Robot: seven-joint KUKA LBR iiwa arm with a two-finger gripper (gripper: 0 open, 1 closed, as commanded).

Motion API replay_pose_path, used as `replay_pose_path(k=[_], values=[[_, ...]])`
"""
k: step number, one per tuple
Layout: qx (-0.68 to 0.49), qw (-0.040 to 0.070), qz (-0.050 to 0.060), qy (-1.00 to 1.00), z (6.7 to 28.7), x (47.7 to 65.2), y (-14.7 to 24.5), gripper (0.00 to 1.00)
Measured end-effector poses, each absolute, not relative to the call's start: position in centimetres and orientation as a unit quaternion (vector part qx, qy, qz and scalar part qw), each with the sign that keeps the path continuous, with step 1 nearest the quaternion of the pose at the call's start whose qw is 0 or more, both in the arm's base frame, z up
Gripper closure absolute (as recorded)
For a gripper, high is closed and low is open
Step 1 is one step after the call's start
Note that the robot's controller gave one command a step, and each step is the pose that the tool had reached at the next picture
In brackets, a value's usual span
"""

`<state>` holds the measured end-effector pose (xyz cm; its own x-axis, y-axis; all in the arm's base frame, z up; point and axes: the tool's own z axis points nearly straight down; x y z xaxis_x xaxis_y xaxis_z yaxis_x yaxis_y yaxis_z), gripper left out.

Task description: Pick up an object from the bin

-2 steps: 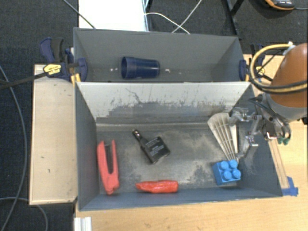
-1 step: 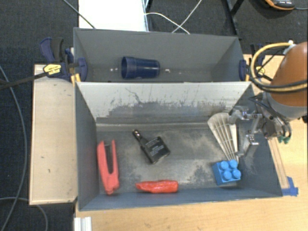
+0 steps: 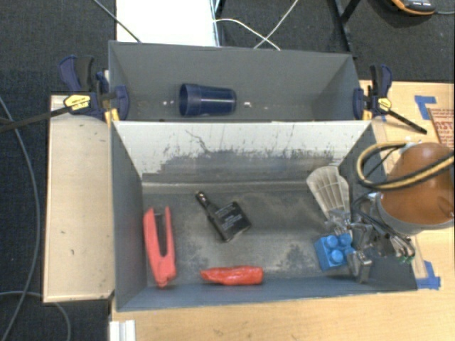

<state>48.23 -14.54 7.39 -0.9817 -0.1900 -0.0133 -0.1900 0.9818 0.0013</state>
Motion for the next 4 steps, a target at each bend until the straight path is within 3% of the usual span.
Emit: replay_pose_path(k=[1,2,3,4], values=[[-0.226,0.008,-0.003,0.974,14.6,48.0,-14.4,0.00],[-0.101,0.006,0.001,0.995,10.0,47.6,-12.0,0.00],[-0.289,0.012,-0.005,0.957,7.2,47.9,-13.1,0.00],[-0.099,0.007,0.001,0.995,7.1,47.8,-11.5,1.00]])
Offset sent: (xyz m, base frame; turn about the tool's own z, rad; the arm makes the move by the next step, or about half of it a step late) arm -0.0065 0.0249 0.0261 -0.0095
